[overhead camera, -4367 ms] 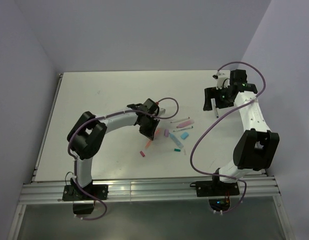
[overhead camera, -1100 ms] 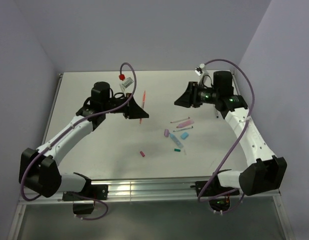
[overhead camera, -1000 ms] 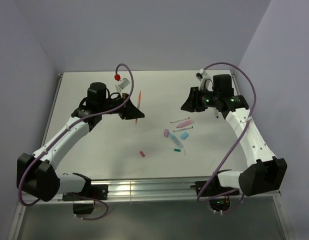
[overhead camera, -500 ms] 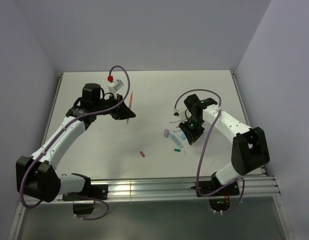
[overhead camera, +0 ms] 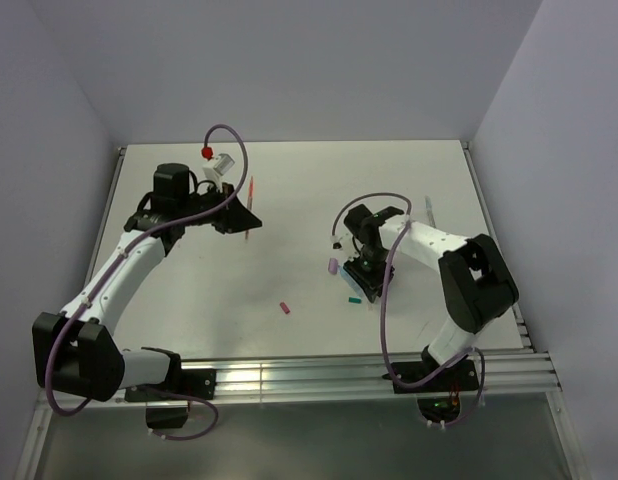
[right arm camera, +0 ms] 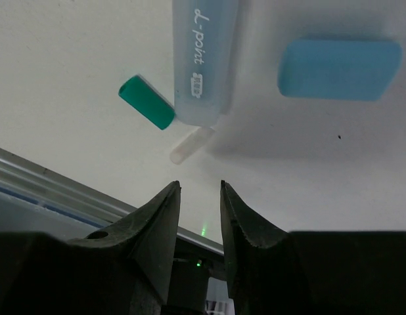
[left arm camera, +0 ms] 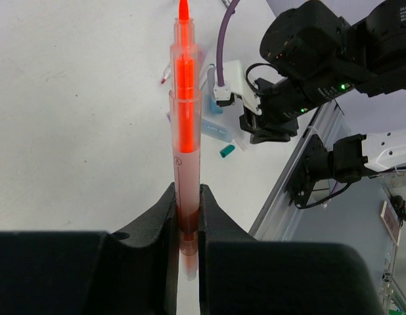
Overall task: Insert the pens into the pen caps
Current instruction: Insert the pen cap onto the pen.
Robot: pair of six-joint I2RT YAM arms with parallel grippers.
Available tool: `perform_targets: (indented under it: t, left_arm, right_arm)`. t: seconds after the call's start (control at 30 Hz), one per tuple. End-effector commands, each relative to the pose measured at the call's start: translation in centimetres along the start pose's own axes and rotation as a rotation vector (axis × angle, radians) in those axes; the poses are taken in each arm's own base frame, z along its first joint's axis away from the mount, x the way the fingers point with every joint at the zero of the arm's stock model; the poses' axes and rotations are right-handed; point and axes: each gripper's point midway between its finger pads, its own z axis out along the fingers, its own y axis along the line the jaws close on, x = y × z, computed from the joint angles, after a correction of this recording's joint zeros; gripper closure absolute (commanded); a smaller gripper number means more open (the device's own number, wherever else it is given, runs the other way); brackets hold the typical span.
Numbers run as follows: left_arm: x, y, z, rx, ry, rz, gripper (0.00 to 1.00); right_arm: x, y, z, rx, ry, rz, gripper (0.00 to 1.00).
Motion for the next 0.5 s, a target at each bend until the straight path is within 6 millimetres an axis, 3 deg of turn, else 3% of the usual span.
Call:
perform_targets:
  t: [0.0, 0.47]
  left_arm:
    - [-1.8, -0.8, -0.3, 0.039, -0.041, 0.037, 1.00]
    - [-1.3, 0.0, -0.3, 0.044, -0.050, -0.001, 1.00]
  right_arm:
    - [-1.0, 0.4, 0.4, 0.012, -0.025, 0.024, 0.61]
    - [-1.4, 0.6, 2.5, 0.007, 0.011, 0.074, 0.55]
